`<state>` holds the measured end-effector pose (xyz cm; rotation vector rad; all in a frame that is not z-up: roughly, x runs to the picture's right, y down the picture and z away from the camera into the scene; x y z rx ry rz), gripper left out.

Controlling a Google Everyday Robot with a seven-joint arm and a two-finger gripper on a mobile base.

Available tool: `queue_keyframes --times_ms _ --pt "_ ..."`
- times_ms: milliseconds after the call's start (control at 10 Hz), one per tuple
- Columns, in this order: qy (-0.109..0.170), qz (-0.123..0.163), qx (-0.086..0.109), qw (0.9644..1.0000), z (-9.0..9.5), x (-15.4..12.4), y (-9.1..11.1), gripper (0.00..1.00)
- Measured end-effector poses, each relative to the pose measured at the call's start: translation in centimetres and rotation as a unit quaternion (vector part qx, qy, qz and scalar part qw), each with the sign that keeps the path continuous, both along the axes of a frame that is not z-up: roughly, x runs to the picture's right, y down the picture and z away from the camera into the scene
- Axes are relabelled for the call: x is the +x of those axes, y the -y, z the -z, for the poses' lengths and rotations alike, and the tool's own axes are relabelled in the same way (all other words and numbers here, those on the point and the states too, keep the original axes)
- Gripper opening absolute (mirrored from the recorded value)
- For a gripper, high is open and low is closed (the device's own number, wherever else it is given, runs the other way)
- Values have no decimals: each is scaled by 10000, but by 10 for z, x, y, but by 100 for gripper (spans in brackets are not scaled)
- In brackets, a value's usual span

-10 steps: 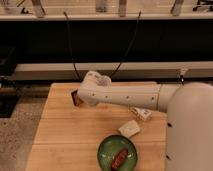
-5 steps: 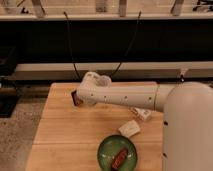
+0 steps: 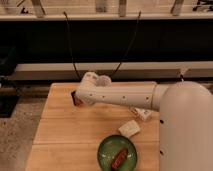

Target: Knock the eraser over

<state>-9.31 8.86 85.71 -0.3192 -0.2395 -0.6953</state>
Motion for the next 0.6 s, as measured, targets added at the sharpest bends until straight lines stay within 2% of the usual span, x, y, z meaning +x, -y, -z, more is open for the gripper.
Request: queue_keyframes --times_ms 600 --pt "149 128 42 9998 -13 -16 2 3"
